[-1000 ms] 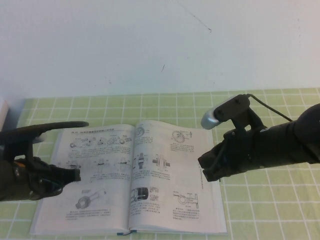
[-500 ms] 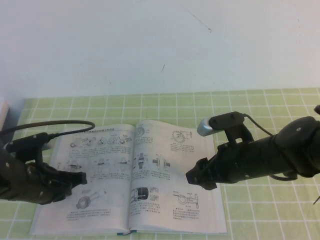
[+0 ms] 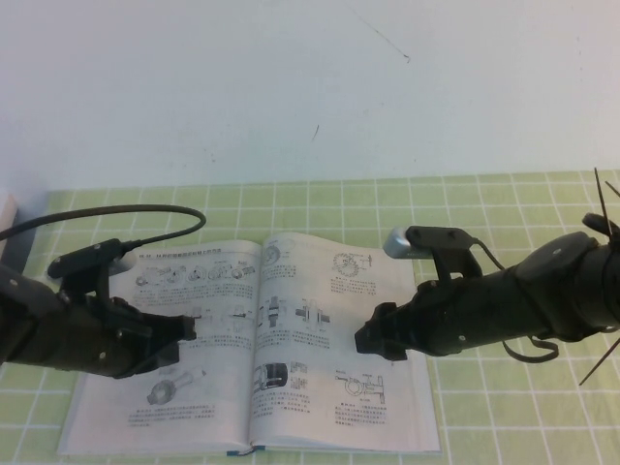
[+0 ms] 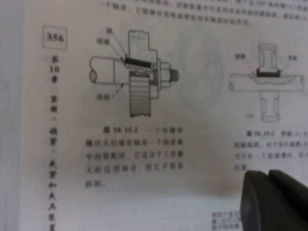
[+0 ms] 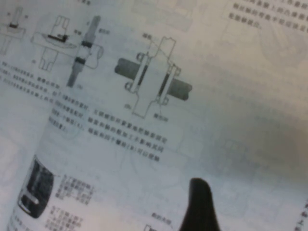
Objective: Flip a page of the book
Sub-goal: Open the closed book
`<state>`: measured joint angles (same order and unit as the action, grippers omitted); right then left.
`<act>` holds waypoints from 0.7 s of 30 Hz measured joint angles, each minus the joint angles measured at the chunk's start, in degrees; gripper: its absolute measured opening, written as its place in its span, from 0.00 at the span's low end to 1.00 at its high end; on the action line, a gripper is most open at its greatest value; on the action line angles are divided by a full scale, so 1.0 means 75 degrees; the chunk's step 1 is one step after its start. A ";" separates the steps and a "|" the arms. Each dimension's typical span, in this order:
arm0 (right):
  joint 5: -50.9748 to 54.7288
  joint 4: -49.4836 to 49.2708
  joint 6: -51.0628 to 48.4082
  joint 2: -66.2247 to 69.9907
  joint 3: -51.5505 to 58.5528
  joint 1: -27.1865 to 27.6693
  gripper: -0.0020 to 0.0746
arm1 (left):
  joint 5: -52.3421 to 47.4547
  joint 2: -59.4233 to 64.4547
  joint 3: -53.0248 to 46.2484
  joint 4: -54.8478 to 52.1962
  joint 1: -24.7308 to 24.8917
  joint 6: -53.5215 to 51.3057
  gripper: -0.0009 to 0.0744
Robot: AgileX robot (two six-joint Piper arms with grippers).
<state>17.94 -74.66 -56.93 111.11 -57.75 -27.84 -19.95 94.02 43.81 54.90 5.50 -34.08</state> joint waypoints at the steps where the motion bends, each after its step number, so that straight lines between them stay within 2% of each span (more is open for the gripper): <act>1: 0.0029 0.0000 0.0066 0.0013 0.0000 0.0046 0.65 | 0.0000 0.0075 0.0000 0.0057 0.0000 -0.0066 0.01; 21: 0.0824 -0.0550 0.0634 0.0444 -0.0147 0.0288 0.65 | -0.0199 0.0510 0.0062 0.1068 0.0000 -0.1154 0.01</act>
<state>24.12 -78.79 -52.17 114.44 -58.85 -25.68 -21.44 97.85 44.28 62.91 5.50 -42.74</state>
